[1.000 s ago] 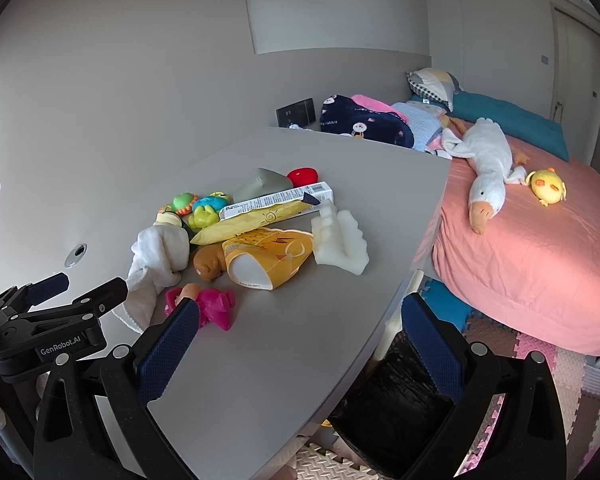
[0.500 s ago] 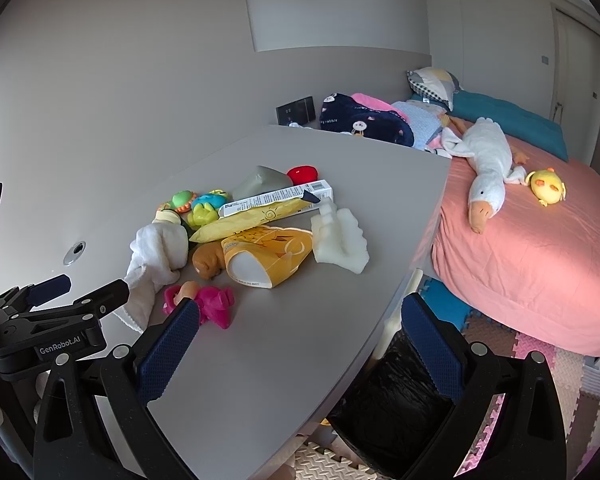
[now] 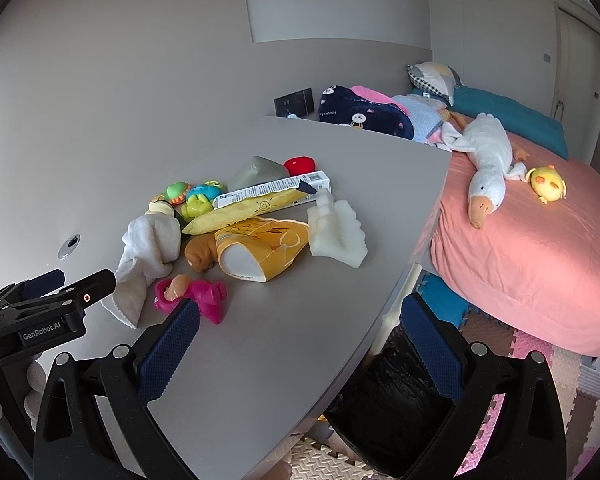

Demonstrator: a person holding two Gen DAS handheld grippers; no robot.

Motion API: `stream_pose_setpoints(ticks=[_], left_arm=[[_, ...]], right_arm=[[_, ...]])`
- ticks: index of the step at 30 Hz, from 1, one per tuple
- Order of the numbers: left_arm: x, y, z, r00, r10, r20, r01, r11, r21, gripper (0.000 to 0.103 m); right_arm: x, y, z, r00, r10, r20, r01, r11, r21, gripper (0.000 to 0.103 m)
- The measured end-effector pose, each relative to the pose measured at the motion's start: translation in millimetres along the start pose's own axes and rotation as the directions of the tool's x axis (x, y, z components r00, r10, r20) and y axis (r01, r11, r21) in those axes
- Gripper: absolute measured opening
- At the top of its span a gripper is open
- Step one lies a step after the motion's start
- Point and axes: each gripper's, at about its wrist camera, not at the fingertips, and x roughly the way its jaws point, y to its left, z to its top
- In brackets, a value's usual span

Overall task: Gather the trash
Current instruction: 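Grasp the white towel with the left tool while the right tool grasps the yellow popcorn cup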

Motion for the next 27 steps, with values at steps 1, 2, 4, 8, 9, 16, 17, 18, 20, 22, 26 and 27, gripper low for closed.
stream_pose_setpoints(ticks=[1, 2, 4, 8, 9, 16, 17, 18, 20, 22, 26, 27], left_arm=[[2, 1, 0, 1.000, 0.003, -0.003, -0.003, 1.000, -0.002, 0.097], [4, 2, 0, 1.000, 0.008, -0.006, -0.008, 1.000, -0.004, 0.097], [9, 4, 1, 1.000, 0.014, -0.013, -0.014, 1.000, -0.004, 0.097], [18, 3, 3, 1.000, 0.023, -0.019, -0.023, 1.000, 0.008, 0.093], [20, 2, 5, 1.000, 0.022, -0.021, -0.022, 1.000, 0.009, 0.093], [37, 3, 17, 0.999, 0.021, -0.026, -0.020, 1.000, 0.009, 0.092], [39, 4, 18, 0.999, 0.018, -0.028, -0.018, 1.000, 0.009, 0.092], [41, 5, 20, 0.999, 0.018, -0.029, -0.017, 1.000, 0.008, 0.092], [45, 6, 23, 0.999, 0.014, -0.030, -0.014, 1.000, 0.010, 0.092], [51, 5, 26, 0.999, 0.008, -0.036, -0.007, 1.000, 0.015, 0.092], [63, 10, 28, 0.996, -0.081, -0.040, 0.081, 0.997, -0.006, 0.092], [67, 11, 28, 0.995, -0.092, -0.049, 0.091, 0.996, -0.020, 0.090]], right_arm=[[3, 0, 0, 1.000, 0.005, -0.005, -0.005, 1.000, 0.001, 0.100], [5, 0, 0, 1.000, 0.010, -0.010, -0.010, 1.000, 0.002, 0.100], [10, 0, 0, 1.000, 0.018, -0.016, -0.018, 1.000, 0.006, 0.100], [15, -2, 4, 0.999, 0.031, -0.019, -0.031, 0.999, 0.016, 0.100], [16, -3, 4, 0.999, 0.035, -0.019, -0.035, 0.999, 0.020, 0.100], [30, -1, 8, 0.997, 0.065, -0.032, -0.064, 0.998, 0.015, 0.100], [32, 0, 8, 0.997, 0.066, -0.036, -0.065, 0.998, 0.011, 0.100], [34, 2, 9, 0.997, 0.067, -0.039, -0.066, 0.998, 0.008, 0.100], [38, 4, 9, 0.997, 0.070, -0.044, -0.070, 0.998, 0.001, 0.100], [42, 7, 11, 0.996, 0.074, -0.048, -0.074, 0.997, -0.010, 0.100], [50, 14, 15, 0.995, 0.078, -0.054, -0.081, 0.995, -0.050, 0.100], [51, 17, 16, 0.995, 0.080, -0.054, -0.084, 0.994, -0.076, 0.099]])
